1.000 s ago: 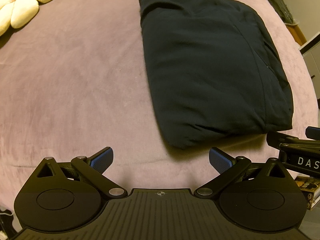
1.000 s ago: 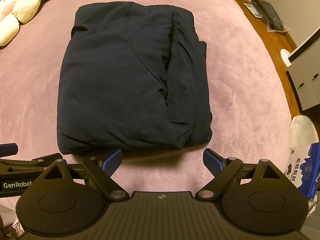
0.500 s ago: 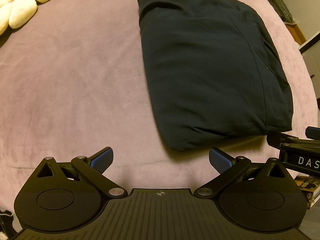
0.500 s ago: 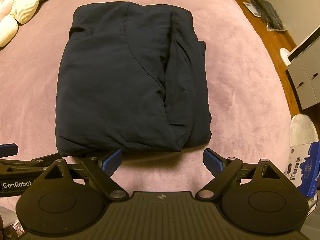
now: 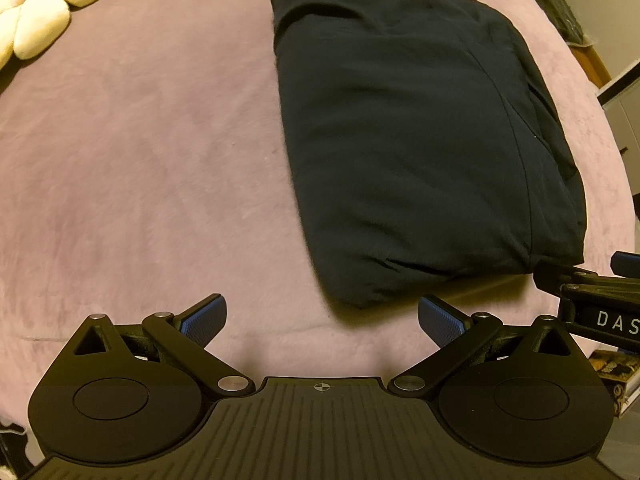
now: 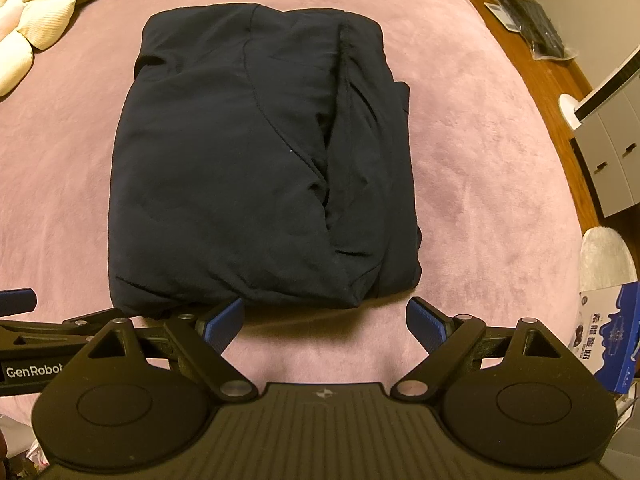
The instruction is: Fold large clothes
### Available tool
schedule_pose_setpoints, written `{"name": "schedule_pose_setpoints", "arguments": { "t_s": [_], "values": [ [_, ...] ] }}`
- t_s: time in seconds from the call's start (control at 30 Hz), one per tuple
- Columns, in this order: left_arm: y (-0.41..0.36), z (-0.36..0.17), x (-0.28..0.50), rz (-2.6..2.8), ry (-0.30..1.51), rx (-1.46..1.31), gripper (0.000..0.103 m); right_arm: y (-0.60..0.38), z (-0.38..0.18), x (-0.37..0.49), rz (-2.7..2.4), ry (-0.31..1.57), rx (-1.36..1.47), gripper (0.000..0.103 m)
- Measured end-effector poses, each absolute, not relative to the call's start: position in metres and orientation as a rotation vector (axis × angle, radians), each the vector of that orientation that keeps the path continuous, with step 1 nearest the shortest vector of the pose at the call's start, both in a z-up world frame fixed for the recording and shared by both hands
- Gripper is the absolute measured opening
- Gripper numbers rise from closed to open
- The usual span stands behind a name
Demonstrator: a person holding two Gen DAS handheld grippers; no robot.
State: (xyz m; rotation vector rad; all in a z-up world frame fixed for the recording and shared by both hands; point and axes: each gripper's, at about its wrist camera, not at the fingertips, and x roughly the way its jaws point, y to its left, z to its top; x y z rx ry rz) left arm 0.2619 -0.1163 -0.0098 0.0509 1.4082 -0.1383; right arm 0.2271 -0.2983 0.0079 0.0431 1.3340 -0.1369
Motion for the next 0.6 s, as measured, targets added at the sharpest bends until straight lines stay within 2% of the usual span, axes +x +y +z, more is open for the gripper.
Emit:
{"name": "schedule_pose_setpoints", "arguments": {
  "t_s": [0.6],
  "values": [
    [-0.1169, -0.0127, 0.2677, -0.149, 1.416, 0.056, 0.103, -0.3004, 0.0058, 0.2322, -0.150, 1.338, 0.051, 0.089]
  ]
}}
